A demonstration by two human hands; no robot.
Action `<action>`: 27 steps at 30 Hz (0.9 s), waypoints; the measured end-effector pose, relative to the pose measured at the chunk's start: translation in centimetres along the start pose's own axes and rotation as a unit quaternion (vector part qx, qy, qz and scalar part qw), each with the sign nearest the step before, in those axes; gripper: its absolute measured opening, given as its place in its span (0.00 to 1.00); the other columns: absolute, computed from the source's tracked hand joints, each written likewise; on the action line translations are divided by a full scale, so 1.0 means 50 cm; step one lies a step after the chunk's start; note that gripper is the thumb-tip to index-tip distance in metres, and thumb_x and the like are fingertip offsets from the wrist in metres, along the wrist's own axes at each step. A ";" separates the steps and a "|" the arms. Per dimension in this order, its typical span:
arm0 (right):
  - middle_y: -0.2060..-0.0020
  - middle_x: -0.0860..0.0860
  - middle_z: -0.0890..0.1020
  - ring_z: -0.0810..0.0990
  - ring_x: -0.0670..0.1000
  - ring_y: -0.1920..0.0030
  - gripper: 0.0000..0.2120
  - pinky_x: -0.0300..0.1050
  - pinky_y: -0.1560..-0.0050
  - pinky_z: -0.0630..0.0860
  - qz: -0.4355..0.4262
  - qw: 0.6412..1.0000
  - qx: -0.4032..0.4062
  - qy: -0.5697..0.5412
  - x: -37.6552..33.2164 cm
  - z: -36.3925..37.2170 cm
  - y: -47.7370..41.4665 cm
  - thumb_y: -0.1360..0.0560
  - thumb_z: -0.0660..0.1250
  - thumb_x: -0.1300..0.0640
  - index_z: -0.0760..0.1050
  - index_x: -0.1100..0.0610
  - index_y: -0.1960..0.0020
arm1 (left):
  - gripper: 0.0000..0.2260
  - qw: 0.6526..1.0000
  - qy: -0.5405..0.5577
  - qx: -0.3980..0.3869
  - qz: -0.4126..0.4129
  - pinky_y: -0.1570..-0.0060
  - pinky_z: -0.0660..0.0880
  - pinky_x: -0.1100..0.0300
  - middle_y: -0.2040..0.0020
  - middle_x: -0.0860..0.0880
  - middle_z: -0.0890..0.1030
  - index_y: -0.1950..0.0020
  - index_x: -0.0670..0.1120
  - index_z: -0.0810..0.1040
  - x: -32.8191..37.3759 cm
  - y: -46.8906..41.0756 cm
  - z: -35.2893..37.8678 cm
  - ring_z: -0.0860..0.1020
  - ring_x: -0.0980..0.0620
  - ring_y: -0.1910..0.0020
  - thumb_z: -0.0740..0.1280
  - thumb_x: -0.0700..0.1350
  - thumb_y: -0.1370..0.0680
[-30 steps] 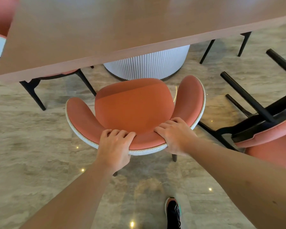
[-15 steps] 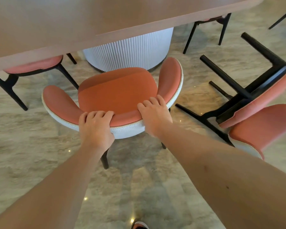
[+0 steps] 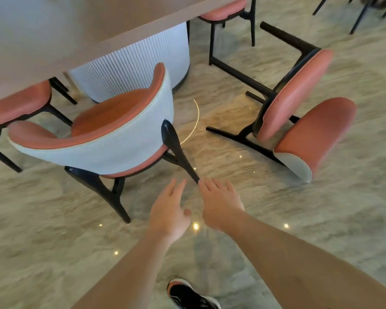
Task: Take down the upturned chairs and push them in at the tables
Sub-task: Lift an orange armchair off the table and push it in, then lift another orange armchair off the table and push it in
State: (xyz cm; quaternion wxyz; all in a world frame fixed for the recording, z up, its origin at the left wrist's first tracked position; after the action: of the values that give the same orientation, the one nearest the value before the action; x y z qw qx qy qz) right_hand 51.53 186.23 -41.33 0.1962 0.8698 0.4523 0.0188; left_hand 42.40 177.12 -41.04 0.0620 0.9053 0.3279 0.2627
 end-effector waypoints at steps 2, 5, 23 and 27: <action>0.25 0.52 0.61 0.58 0.54 0.25 0.34 0.54 0.26 0.54 0.041 0.998 0.019 -0.046 0.094 0.004 0.070 0.25 0.63 0.58 0.53 0.56 0.23 | 0.33 1.000 0.010 -0.012 0.023 0.32 0.66 0.53 0.22 0.55 0.55 0.22 0.56 0.56 0.091 0.030 0.052 0.62 0.52 0.26 0.68 0.44 0.24; 0.27 0.51 0.66 0.63 0.53 0.27 0.30 0.53 0.27 0.59 0.080 0.994 0.014 -0.078 0.230 0.025 0.189 0.25 0.64 0.57 0.59 0.55 0.25 | 0.30 0.998 0.015 -0.029 0.052 0.38 0.73 0.52 0.23 0.55 0.58 0.23 0.54 0.60 0.225 0.084 0.131 0.69 0.51 0.31 0.67 0.45 0.23; 0.36 0.49 0.72 0.71 0.51 0.35 0.20 0.49 0.39 0.67 0.189 0.976 -0.005 -0.110 0.863 0.168 0.483 0.25 0.63 0.54 0.65 0.54 0.34 | 0.26 0.977 -0.060 -0.125 0.165 0.36 0.68 0.52 0.28 0.54 0.68 0.26 0.53 0.64 0.819 0.094 0.583 0.67 0.49 0.31 0.64 0.46 0.24; 0.33 0.48 0.70 0.70 0.51 0.35 0.22 0.49 0.39 0.66 0.184 0.976 -0.008 -0.120 1.002 0.176 0.388 0.23 0.62 0.54 0.63 0.55 0.31 | 0.26 0.985 -0.044 -0.110 0.128 0.34 0.65 0.52 0.28 0.53 0.69 0.26 0.52 0.65 0.888 -0.043 0.645 0.66 0.50 0.30 0.65 0.44 0.25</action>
State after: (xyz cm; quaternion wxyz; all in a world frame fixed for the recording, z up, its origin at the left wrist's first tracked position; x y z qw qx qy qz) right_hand 98.07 213.19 -49.77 0.2495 0.9323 0.2577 -0.0467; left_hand 86.56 208.55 -49.89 0.1416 0.9382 0.1752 0.2627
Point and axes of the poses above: each hand's wrist, its own y-axis away from the middle knuckle, its own z-axis out of the palm, x = y × z, the point moved 6 cm from there along -y, towards the middle knuckle
